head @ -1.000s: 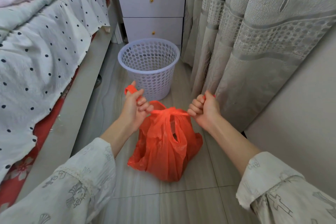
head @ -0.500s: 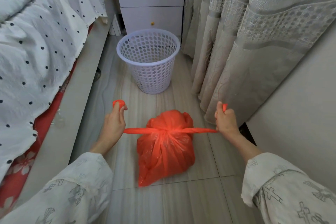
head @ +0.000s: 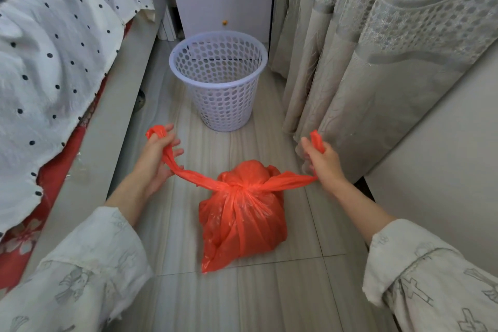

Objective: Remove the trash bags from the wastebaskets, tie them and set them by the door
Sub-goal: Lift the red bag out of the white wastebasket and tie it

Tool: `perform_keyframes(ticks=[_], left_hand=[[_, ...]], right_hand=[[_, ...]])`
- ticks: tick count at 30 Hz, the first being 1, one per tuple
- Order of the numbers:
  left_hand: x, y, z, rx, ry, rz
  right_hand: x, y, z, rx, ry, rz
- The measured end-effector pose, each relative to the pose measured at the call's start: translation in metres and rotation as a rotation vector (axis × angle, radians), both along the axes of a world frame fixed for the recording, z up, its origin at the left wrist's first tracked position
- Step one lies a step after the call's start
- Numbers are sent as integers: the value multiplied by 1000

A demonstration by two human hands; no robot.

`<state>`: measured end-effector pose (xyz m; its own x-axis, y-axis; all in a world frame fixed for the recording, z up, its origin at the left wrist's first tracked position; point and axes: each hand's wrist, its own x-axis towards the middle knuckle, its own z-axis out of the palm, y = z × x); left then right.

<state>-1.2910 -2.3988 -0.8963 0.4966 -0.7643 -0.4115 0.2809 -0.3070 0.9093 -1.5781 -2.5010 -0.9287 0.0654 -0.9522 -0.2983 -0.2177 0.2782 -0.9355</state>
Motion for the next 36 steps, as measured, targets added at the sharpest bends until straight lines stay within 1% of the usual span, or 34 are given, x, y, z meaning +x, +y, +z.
perform_keyframes(ticks=[2,3,4,5,8,9,10,11,13,14,16,18,20,21,23,25,27,29,32,33,36], left_hand=[[2,1,7,-33,179,64],[4,2,7,-48,239,115],[5,4,5,-47,265,159],[6,5,2,-27,264,188],[7,12,-12,144,253,226],[8,14,-17,204,256,227],[7,17,-19,255,270,238],[5,20,-22,292,285,258],[-3,24,-25,284,320,274],[-8,25,-26,266,359,252],[-19,24,-28,244,406,121],[-36,21,-29,252,377,-5],[-54,19,-31,253,355,-24],[-60,18,-33,237,365,0],[-64,19,-38,136,432,98],[-64,18,-38,-26,525,192],[-66,15,-34,-142,561,217],[-68,13,-29,-168,510,180],[-64,14,-25,-143,328,135],[-62,14,-23,-137,281,143],[-56,17,-24,-106,173,194]], right_hand=[[-1,4,2,167,-343,-54],[-1,8,5,256,-491,-78],[0,15,7,341,-580,-85],[0,26,10,412,-586,-61],[14,67,-1,538,-408,138],[20,81,-7,535,-325,213],[27,89,-15,480,-230,254],[34,93,-20,406,-170,252],[50,90,-26,280,-109,131],[57,84,-25,253,-112,55],[70,69,-25,195,-79,-68],[77,61,-22,113,38,-96],[78,58,-17,31,88,-46],[77,59,-11,-3,54,1],[76,68,1,-60,-45,110],[73,76,6,-137,-59,231],[71,82,15,-189,-46,324],[72,83,28,-190,-96,392],[78,86,47,-84,-270,432],[78,88,50,-57,-293,445],[74,100,45,-12,-248,492]])
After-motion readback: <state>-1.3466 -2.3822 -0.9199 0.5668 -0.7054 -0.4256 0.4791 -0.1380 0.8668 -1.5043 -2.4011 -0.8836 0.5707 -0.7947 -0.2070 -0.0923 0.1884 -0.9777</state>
